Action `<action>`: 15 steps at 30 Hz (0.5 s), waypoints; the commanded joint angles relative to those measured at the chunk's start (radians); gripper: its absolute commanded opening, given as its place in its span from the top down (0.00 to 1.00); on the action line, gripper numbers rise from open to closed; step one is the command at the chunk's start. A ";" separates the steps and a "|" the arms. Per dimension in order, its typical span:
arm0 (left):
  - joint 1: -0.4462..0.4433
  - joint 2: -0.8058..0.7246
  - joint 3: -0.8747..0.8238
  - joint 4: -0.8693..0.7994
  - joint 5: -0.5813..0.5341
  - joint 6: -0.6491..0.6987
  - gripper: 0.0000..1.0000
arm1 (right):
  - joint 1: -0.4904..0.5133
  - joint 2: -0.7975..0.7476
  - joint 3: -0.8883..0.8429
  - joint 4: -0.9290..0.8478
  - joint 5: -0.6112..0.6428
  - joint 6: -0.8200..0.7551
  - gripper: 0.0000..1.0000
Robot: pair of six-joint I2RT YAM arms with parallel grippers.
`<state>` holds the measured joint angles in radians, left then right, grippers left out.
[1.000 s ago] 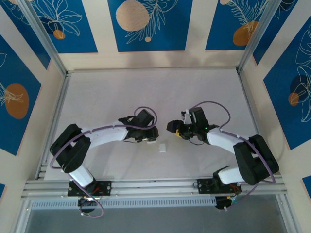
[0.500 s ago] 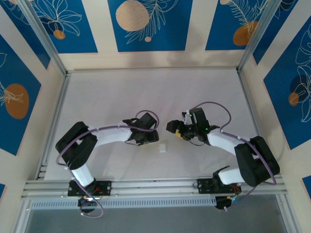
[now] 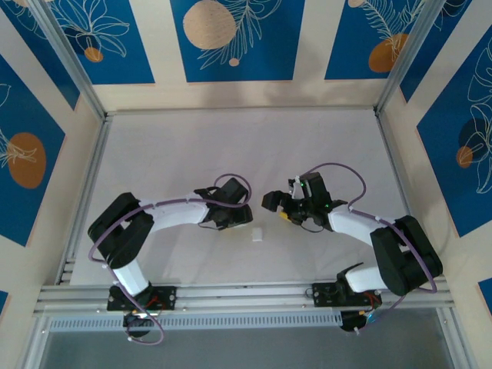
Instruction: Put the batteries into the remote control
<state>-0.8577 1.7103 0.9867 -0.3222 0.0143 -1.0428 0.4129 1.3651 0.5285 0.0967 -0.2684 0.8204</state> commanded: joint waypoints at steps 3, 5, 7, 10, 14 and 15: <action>-0.001 0.023 0.037 0.004 -0.008 -0.017 0.35 | 0.010 -0.002 -0.012 0.002 0.003 -0.002 0.01; 0.000 0.024 0.037 0.006 -0.011 -0.017 0.34 | 0.012 0.001 -0.012 0.006 0.003 0.000 0.01; 0.003 0.027 0.039 0.003 -0.011 -0.016 0.34 | 0.014 0.006 -0.014 0.012 0.001 0.003 0.01; 0.008 0.036 0.045 -0.008 -0.013 -0.021 0.34 | 0.023 0.014 -0.014 0.019 0.001 0.008 0.01; 0.011 0.046 0.043 -0.006 -0.013 -0.026 0.34 | 0.033 0.021 -0.013 0.024 0.005 0.010 0.01; 0.011 0.047 0.042 -0.003 -0.013 -0.029 0.34 | 0.035 0.022 -0.015 0.024 0.006 0.010 0.01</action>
<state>-0.8532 1.7424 1.0092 -0.3191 0.0143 -1.0508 0.4397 1.3781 0.5274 0.1120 -0.2672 0.8215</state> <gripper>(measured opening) 0.662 0.993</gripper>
